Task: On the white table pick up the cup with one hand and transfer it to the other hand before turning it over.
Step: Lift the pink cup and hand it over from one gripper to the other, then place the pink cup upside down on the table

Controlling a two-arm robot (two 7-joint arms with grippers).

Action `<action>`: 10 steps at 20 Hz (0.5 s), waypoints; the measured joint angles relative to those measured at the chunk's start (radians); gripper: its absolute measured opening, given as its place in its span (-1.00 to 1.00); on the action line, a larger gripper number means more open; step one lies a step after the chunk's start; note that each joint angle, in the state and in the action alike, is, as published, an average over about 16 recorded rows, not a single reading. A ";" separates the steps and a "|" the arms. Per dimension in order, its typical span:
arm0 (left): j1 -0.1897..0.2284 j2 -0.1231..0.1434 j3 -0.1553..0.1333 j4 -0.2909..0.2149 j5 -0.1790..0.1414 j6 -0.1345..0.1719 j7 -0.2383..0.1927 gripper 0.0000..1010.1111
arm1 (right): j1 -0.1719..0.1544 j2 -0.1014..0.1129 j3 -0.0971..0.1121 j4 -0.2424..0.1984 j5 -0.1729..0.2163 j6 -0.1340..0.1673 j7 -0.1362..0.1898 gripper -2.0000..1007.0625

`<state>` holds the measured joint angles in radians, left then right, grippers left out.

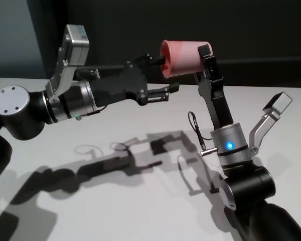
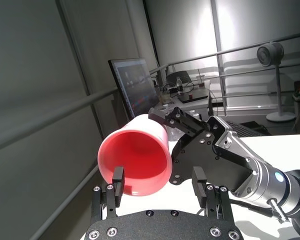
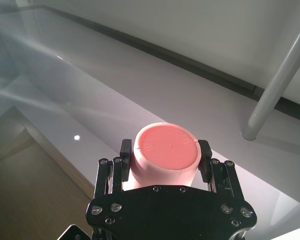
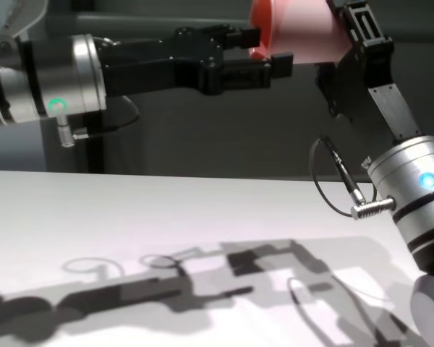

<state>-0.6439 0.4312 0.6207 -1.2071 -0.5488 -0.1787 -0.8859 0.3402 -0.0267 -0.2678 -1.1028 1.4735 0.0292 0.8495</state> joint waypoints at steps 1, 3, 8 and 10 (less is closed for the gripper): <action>0.010 0.009 -0.004 -0.011 0.000 0.004 0.010 0.72 | 0.000 0.000 0.000 0.000 0.000 0.000 0.000 0.52; 0.032 0.029 -0.015 -0.035 0.001 0.012 0.036 0.80 | 0.000 0.000 0.000 0.000 0.000 0.000 0.000 0.52; 0.108 0.077 -0.055 -0.111 0.016 0.047 0.155 0.93 | 0.000 0.000 0.000 0.000 0.000 0.000 0.001 0.52; 0.144 0.092 -0.076 -0.144 0.025 0.065 0.214 0.96 | 0.000 0.000 0.000 0.000 0.000 0.000 0.001 0.52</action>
<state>-0.5002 0.5235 0.5451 -1.3514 -0.5241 -0.1141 -0.6715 0.3402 -0.0268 -0.2678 -1.1028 1.4736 0.0294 0.8502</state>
